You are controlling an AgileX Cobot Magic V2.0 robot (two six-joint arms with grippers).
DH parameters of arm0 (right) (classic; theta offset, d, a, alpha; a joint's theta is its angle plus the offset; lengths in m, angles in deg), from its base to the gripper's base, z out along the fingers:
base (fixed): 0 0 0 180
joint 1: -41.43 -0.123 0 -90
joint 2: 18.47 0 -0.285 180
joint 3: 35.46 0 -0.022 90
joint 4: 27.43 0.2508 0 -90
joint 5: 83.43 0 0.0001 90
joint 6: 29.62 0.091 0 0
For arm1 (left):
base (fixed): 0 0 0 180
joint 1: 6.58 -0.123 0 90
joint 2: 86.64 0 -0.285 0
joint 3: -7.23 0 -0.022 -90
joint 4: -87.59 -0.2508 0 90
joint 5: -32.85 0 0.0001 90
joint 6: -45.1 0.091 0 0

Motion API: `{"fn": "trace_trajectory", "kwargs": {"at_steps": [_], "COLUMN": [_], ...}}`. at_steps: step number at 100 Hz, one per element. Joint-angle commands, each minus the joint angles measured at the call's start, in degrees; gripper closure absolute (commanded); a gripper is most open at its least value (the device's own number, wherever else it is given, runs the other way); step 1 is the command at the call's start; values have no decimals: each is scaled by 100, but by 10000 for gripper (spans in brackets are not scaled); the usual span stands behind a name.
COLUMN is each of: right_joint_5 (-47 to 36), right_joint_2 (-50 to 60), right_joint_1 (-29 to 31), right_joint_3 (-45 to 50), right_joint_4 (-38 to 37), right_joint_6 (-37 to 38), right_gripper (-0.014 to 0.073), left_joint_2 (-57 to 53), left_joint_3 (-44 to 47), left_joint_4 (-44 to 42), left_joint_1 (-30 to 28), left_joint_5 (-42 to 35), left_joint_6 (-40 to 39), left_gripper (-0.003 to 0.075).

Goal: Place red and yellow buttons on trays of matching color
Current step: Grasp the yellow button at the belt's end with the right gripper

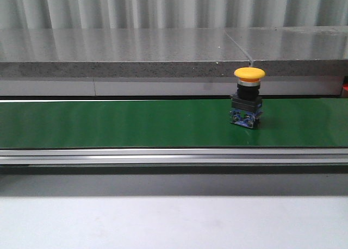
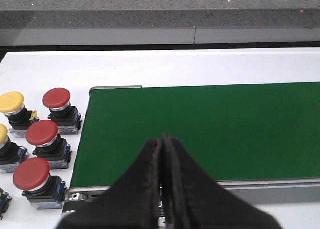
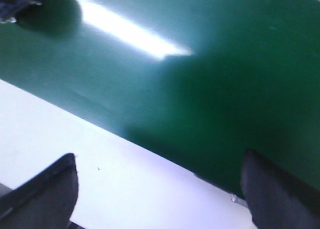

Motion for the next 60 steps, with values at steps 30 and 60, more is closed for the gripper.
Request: {"fn": "trace_trajectory", "kwargs": {"at_steps": [30,60], "right_joint_5": [-705,-1456], "right_joint_2": [-322,-633], "right_joint_1": [-1012,-1358], "right_joint_3": [-133,-520], "right_joint_4": [131,131], "right_joint_6": [-350,-350], "right_gripper": [-52,-52], "left_joint_2": [-10,-10], "left_joint_3": [-149,-149], "left_joint_4": [58,58], "left_joint_1": [49,49], "left_joint_5": [-462,-462], "left_joint_6": [-5,-5], "left_gripper": [740,740]}}
